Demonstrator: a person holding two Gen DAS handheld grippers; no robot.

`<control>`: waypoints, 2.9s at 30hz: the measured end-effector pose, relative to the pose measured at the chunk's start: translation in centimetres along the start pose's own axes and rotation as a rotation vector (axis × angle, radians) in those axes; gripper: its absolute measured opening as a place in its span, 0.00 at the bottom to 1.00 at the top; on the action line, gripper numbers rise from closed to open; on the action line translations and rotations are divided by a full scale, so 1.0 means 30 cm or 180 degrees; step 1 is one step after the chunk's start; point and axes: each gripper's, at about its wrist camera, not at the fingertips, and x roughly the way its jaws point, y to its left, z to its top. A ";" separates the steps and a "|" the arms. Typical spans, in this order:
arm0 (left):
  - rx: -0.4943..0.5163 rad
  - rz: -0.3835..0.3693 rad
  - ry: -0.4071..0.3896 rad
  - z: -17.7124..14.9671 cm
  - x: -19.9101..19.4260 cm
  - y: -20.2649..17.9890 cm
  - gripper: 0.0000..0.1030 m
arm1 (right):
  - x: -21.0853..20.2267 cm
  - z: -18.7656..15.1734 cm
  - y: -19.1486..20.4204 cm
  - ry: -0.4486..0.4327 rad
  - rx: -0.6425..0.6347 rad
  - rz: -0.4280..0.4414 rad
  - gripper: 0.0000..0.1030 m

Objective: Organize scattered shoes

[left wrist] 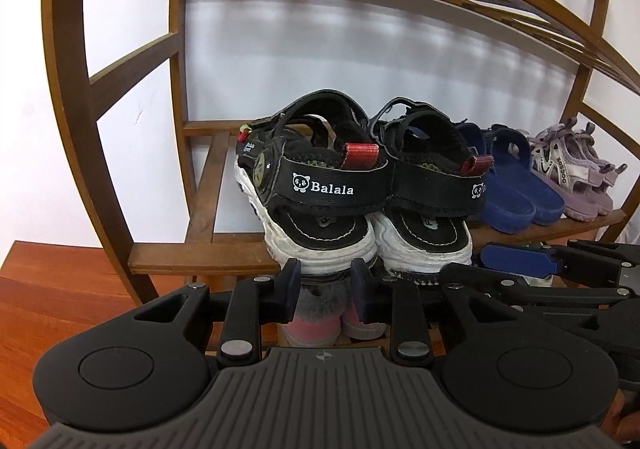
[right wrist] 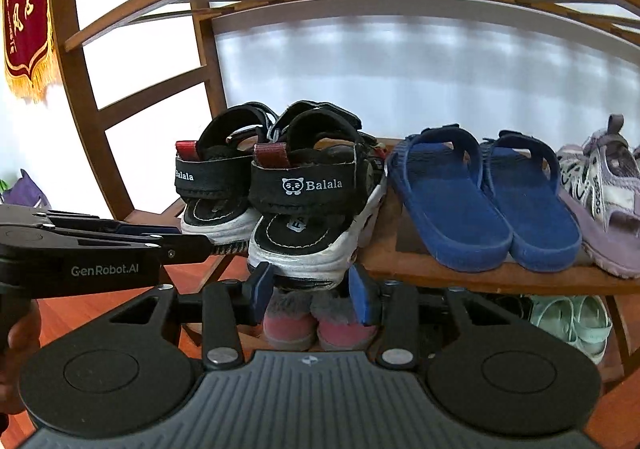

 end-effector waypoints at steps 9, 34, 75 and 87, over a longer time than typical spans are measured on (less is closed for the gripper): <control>-0.0037 -0.0011 -0.0008 0.034 0.058 0.023 0.30 | 0.074 0.035 -0.010 -0.0022 0.0019 -0.0085 0.46; -0.0226 0.0143 0.0079 -0.088 -0.136 -0.017 0.67 | -0.158 -0.022 -0.023 -0.0096 0.0138 -0.0109 0.87; -0.0243 0.0327 0.0105 -0.469 -0.547 -0.223 1.00 | -0.661 -0.408 -0.059 0.0112 0.0246 -0.0715 0.99; -0.0009 0.0346 0.0252 -0.596 -0.619 -0.319 1.00 | -0.809 -0.533 -0.060 0.0182 0.0294 -0.0900 0.99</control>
